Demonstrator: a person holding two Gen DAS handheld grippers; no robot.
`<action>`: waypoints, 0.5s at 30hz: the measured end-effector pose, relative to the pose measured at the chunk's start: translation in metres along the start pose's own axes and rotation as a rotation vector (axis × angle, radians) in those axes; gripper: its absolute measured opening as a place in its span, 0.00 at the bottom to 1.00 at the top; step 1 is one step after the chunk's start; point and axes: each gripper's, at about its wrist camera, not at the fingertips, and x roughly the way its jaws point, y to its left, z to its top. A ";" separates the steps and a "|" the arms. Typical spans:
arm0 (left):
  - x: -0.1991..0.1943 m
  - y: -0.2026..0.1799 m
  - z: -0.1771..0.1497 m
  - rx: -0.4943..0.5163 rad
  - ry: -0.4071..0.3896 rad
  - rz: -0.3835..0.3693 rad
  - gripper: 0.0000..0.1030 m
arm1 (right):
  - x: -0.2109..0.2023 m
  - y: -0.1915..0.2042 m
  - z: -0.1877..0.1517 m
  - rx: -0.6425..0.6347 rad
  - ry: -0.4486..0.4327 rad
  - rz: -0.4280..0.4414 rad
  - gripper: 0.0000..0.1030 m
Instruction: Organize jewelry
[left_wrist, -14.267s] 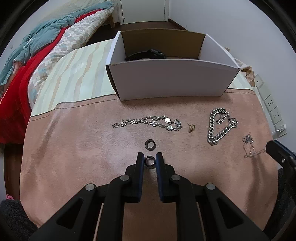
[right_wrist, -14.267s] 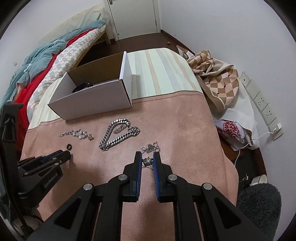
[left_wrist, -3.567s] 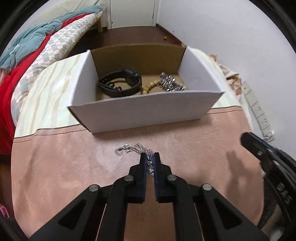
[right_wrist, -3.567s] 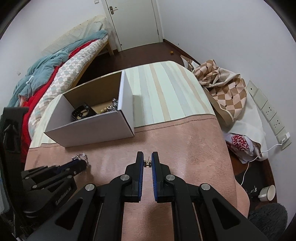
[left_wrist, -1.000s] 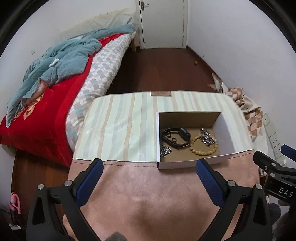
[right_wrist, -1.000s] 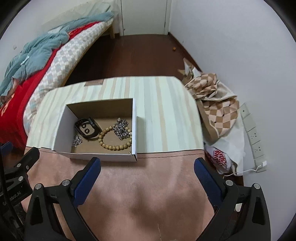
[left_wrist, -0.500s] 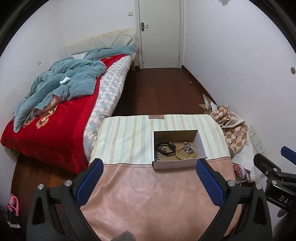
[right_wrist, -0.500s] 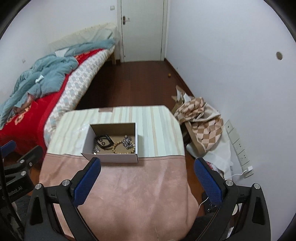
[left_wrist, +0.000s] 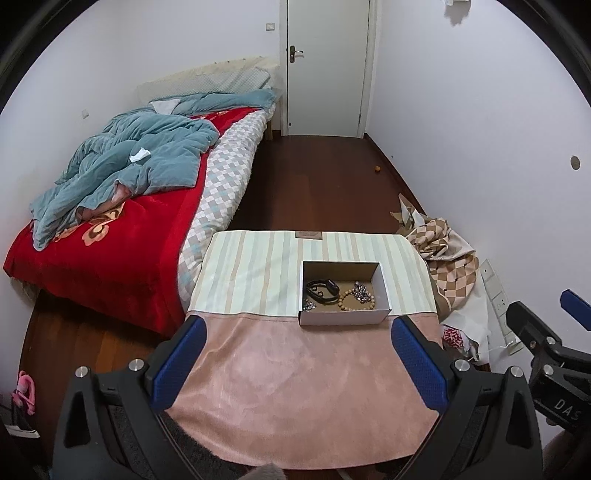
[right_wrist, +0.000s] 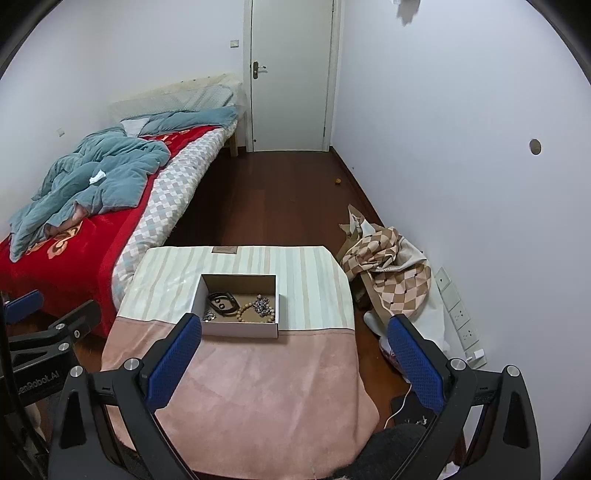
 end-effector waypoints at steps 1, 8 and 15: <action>-0.002 0.000 0.000 0.000 0.002 -0.003 0.99 | 0.000 0.000 0.001 -0.001 0.008 0.005 0.99; 0.009 0.000 0.003 -0.001 0.026 0.011 0.99 | 0.007 -0.001 0.005 -0.003 0.047 0.018 0.99; 0.038 -0.002 0.007 -0.013 0.052 0.043 0.99 | 0.035 0.001 0.015 -0.001 0.058 -0.004 0.99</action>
